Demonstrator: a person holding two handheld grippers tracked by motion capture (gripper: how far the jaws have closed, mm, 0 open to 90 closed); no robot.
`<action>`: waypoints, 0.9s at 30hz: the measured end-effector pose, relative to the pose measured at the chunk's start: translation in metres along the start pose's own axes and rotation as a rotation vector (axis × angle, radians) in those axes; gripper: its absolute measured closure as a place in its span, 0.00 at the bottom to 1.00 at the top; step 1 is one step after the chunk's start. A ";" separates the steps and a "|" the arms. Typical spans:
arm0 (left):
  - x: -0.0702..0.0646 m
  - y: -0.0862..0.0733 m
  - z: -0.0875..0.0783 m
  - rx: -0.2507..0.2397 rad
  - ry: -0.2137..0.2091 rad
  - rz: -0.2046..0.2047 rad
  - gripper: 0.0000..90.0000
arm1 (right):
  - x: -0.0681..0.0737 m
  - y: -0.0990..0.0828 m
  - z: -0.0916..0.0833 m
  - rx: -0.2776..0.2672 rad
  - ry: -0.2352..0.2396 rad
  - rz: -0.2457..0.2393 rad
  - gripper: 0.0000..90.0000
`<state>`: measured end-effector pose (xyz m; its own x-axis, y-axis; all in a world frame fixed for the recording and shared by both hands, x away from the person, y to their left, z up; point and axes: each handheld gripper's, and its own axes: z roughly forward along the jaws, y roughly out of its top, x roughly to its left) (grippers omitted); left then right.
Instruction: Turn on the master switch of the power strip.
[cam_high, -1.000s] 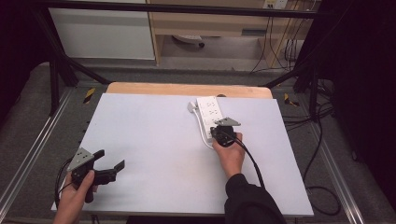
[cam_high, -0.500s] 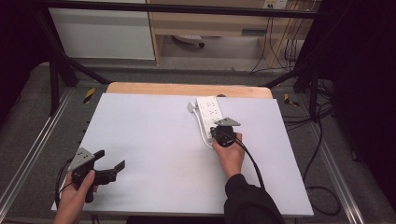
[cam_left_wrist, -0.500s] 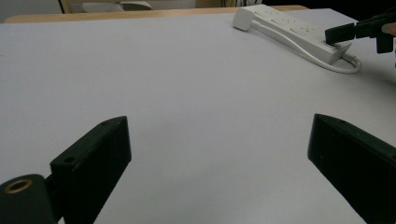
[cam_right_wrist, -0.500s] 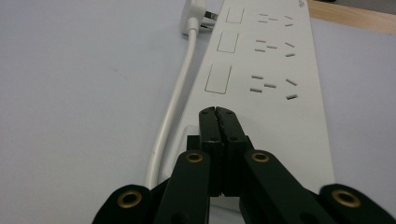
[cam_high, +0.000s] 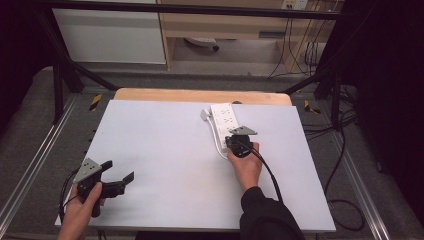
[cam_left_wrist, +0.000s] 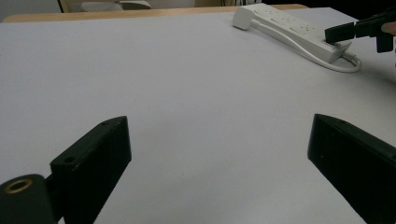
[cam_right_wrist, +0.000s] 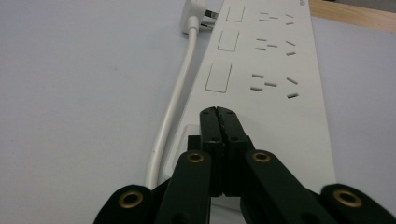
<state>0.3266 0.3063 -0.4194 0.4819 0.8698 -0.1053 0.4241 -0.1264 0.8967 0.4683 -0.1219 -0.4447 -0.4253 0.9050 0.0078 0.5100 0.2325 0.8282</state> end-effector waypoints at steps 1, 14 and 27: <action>0.000 0.000 0.000 0.002 0.002 0.002 0.07 | 0.000 0.000 0.000 0.000 0.000 0.000 1.00; 0.000 -0.001 0.001 0.008 0.004 0.003 0.07 | 0.001 0.000 0.000 -0.001 -0.003 -0.004 1.00; 0.000 -0.001 0.001 0.013 0.006 0.009 0.07 | 0.001 0.000 0.000 0.000 -0.003 -0.010 1.00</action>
<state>0.3269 0.3056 -0.4204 0.4813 0.8714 -0.0952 0.4301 -0.1401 0.8919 0.4679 -0.1212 -0.4448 -0.4280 0.9038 -0.0020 0.5055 0.2412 0.8284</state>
